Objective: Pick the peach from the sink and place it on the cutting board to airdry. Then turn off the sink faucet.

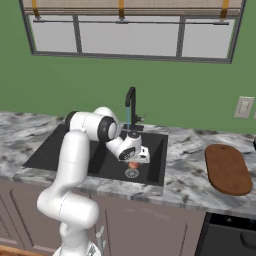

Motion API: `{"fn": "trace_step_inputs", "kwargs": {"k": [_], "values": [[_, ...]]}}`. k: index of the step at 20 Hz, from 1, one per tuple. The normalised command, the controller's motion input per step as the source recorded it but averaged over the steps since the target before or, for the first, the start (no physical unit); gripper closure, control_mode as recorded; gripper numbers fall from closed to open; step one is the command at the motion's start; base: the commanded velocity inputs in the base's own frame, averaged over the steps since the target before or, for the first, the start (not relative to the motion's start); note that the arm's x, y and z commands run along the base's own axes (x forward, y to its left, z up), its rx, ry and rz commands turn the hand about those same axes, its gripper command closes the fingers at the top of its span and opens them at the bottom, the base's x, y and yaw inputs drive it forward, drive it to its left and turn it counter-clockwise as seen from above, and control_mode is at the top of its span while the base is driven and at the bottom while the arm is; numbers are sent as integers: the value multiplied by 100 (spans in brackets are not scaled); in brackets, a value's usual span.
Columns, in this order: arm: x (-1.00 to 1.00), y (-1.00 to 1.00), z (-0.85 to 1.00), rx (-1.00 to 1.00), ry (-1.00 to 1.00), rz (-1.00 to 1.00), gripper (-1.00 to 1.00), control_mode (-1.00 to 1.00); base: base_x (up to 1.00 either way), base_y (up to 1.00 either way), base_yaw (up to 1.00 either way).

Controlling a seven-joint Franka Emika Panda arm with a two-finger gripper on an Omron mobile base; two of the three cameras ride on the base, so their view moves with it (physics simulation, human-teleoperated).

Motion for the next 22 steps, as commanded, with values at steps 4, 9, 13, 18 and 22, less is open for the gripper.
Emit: {"fn": "trace_step_inputs", "kwargs": {"k": [4,9,13,18,22], "values": [[8,0,-20,0,5,-5,100,-100,0,0,0],[-4,0,1,1,0,-5,100,-100,0,0,0],[-7,0,22,0,0,0,100,-100,0,0,0],[-23,0,30,0,-1,0,100,-100,0,0,0],[-30,0,40,0,-5,0,100,-100,0,0,0]]}}
